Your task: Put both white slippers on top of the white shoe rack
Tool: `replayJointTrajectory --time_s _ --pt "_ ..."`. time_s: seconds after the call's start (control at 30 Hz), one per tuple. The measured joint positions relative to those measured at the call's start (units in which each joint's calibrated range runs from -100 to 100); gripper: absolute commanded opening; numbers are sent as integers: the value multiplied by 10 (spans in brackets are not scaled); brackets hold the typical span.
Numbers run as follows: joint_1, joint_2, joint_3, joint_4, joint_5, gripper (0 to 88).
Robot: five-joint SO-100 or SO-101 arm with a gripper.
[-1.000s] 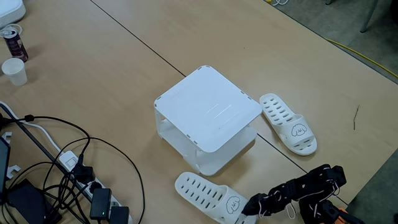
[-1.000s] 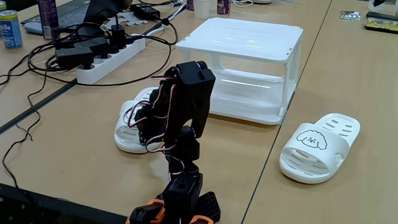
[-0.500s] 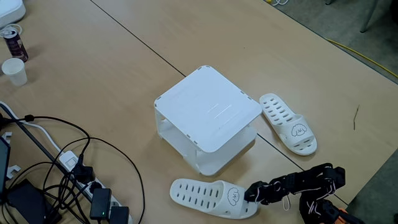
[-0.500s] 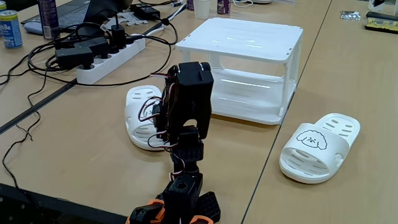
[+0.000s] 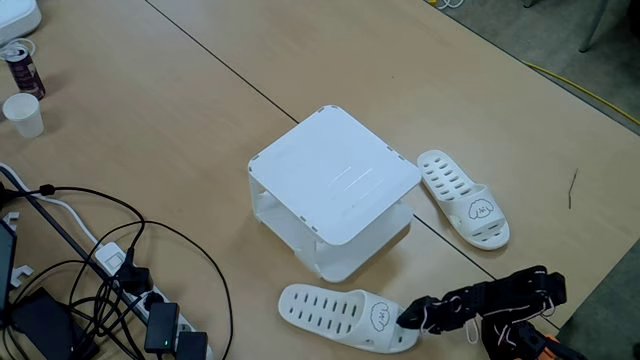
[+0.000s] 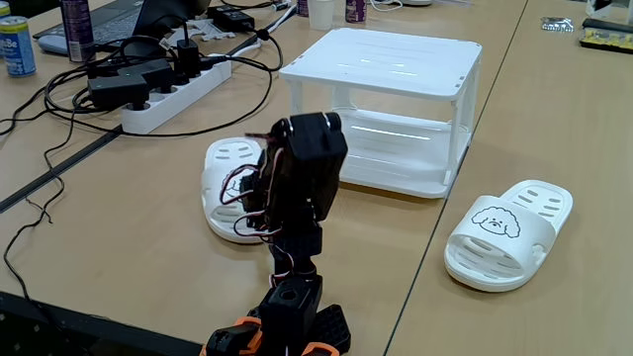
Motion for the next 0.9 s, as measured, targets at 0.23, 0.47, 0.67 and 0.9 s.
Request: replayJointTrajectory --time_s 0.23,0.47,0.67,0.9 --pt "-11 -75 37 7 0 13" --pt "-23 -123 39 7 0 89" --pt "-26 -160 42 8 0 107" --pt "-23 -207 84 8 0 113"
